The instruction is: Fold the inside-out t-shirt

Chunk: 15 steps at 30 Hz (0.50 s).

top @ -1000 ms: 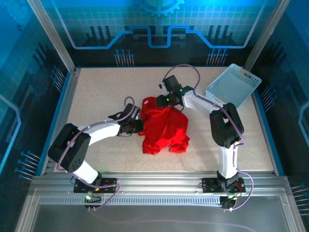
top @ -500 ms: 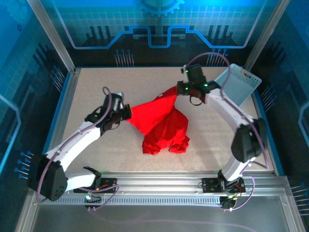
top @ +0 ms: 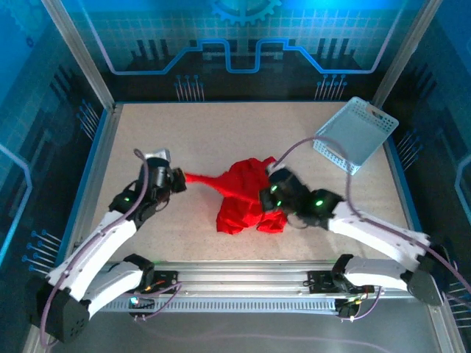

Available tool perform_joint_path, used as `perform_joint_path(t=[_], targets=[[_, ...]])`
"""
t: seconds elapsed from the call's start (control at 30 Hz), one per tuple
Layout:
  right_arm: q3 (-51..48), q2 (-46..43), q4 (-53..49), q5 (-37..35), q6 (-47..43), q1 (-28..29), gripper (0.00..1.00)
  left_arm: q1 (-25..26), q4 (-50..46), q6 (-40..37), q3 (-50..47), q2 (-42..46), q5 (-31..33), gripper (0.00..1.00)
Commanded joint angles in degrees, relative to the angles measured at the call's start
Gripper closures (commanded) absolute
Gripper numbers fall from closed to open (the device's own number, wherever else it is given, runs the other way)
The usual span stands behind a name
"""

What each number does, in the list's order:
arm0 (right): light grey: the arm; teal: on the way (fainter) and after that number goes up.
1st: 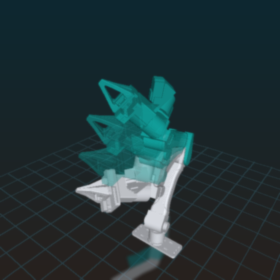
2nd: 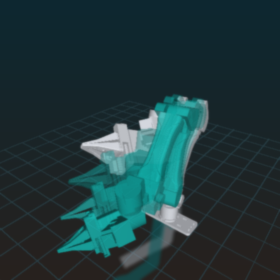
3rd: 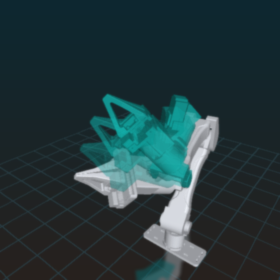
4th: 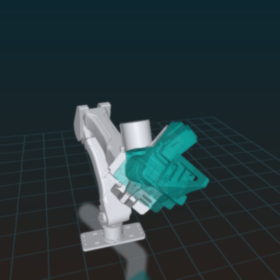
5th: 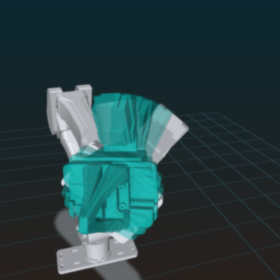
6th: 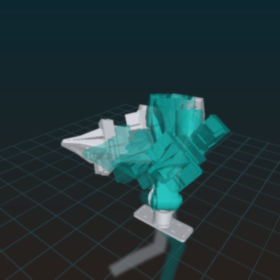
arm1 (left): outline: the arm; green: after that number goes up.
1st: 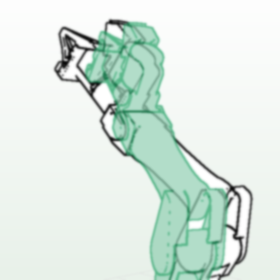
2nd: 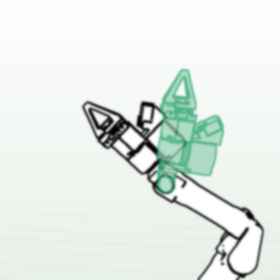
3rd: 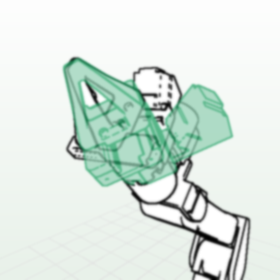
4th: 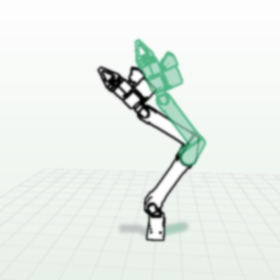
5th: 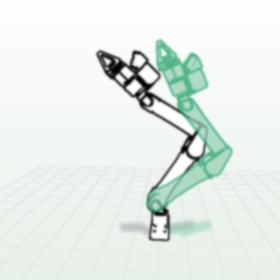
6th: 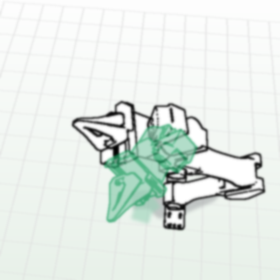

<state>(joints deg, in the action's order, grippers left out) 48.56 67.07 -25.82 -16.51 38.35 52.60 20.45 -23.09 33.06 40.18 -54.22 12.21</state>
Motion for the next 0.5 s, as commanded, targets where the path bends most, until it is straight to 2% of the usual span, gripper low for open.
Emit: perform_joint_path(t=[0.0,0.03,0.1,0.13,0.23,0.33,0.47], targets=[[0.41,4.77,-4.69,-8.71,6.76,6.62,0.92,-1.85,-6.04,5.71,-4.19,0.48,6.76,1.00],[2.83,6.94,-7.47,-10.18,6.71,7.10,0.84,-1.84,-7.14,6.63,-4.97,0.82,7.69,1.00],[6.46,8.96,-11.20,-13.51,5.10,6.56,0.56,-2.31,-9.05,8.21,-5.89,1.71,10.15,1.00],[7.93,8.93,-11.58,-14.59,2.82,5.59,0.48,-2.71,-10.07,9.44,-6.23,2.27,11.60,1.00],[10.38,7.27,-8.35,-11.38,-4.03,-0.83,0.39,-3.75,-9.23,10.45,-7.87,4.00,12.22,1.00],[12.62,8.14,-3.81,-2.51,-8.86,-9.76,0.31,-3.83,-7.24,10.36,-9.14,4.31,10.35,1.00],[19.54,17.65,-2.84,1.92,-10.22,-17.54,0.32,-3.88,-7.30,10.38,-9.33,3.99,10.04,1.00]])
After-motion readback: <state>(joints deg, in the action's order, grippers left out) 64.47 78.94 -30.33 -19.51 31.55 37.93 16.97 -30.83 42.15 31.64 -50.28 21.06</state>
